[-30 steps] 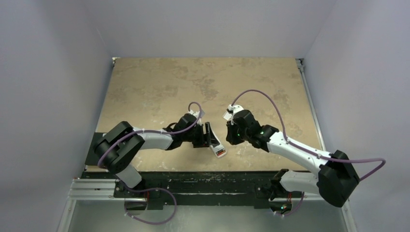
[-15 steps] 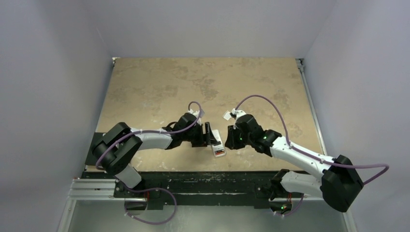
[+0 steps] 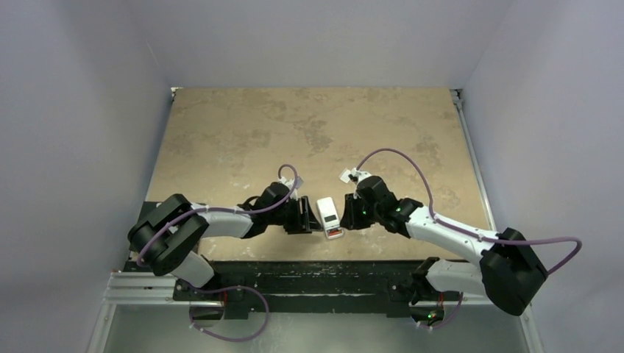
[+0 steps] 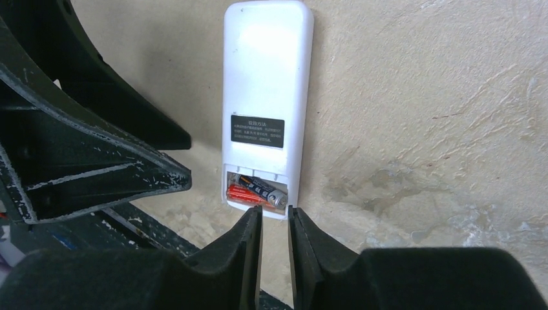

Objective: Load the batteries into the remote control

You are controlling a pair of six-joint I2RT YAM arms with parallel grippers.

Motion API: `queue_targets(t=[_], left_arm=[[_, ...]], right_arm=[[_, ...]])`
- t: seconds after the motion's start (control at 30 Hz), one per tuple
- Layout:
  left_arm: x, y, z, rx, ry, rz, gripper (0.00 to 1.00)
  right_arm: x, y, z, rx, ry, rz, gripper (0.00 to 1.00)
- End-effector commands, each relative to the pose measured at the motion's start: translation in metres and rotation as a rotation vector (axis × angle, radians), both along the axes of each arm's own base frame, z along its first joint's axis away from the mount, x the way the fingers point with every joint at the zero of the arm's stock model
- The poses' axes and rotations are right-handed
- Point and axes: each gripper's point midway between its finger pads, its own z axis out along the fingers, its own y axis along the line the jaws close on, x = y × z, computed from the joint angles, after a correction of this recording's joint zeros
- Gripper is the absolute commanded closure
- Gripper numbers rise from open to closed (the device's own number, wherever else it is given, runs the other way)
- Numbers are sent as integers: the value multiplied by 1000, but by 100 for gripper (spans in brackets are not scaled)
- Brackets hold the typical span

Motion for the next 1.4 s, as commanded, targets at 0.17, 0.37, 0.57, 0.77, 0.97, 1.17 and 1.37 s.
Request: queue_targets(t=[0.17, 0.37, 0.57, 0.77, 0.97, 1.17, 1.37], left_arm=[[-14, 1, -19, -20, 70, -10, 65], [-13, 0, -17, -29, 66, -11, 67], [-14, -4, -14, -44, 67, -14, 68], [-13, -8, -12, -53, 64, -18, 68], [-15, -15, -12, -62, 65, -32, 68], [-14, -19, -11, -62, 61, -35, 72], [-13, -23, -10, -66, 58, -38, 77]], right_arm=[[1, 9, -1, 30, 5, 3, 72], [-1, 11, -6, 26, 19, 10, 72], [-2, 13, -9, 23, 28, 12, 72], [-4, 15, -13, 21, 39, 20, 74], [-4, 18, -12, 22, 40, 26, 77], [-5, 18, -13, 22, 42, 28, 81], [-5, 19, -14, 24, 47, 33, 83]])
